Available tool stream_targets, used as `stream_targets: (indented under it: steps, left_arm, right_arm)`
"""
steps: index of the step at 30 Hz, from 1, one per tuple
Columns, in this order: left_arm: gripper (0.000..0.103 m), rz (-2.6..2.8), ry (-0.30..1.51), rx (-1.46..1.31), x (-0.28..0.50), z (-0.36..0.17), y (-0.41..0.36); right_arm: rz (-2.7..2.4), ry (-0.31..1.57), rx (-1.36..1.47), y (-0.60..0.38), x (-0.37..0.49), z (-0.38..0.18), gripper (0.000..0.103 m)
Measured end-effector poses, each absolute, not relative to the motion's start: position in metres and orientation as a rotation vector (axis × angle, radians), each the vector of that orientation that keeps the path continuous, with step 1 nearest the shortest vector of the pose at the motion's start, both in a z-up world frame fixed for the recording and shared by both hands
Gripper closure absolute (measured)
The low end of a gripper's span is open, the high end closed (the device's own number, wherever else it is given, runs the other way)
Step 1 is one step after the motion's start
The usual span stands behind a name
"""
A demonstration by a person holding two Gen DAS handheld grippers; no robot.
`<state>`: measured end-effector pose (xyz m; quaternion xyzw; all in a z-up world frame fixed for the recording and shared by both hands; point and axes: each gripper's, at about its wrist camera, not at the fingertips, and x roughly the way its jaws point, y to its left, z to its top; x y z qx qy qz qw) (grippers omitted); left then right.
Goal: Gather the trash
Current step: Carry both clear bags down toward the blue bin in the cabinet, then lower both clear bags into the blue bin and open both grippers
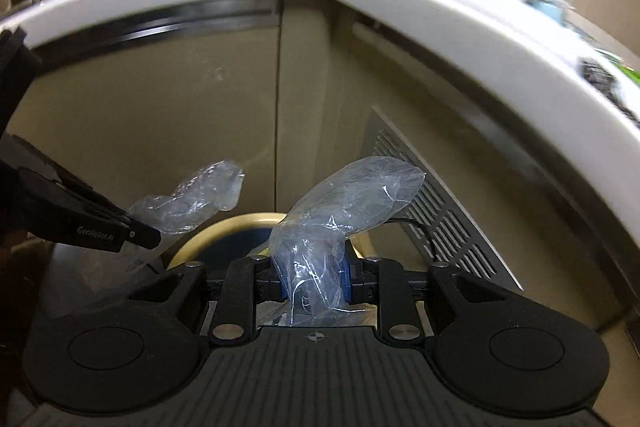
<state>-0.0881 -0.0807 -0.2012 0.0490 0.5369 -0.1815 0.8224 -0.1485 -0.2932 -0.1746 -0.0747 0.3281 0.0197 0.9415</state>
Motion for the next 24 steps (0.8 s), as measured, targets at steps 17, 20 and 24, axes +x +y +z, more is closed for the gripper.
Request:
stream_targets:
  steps: [17, 20, 24]
  left_arm:
    - [0.099, -0.42, 1.257, 0.205, -0.073, -0.24, -0.099]
    - [0.083, -0.403, 1.253, 0.223, -0.072, -0.24, -0.102]
    - [0.026, -0.327, 1.261, 0.219, -0.071, -0.245, -0.096]
  right_arm:
    - [0.138, 0.797, -0.403, -0.255, -0.092, -0.222, 0.075]
    - [0.138, 0.803, -0.417, -0.254, -0.087, -0.226, 0.05]
    - [0.106, 0.823, -0.43, -0.261, -0.078, -0.231, 0.041]
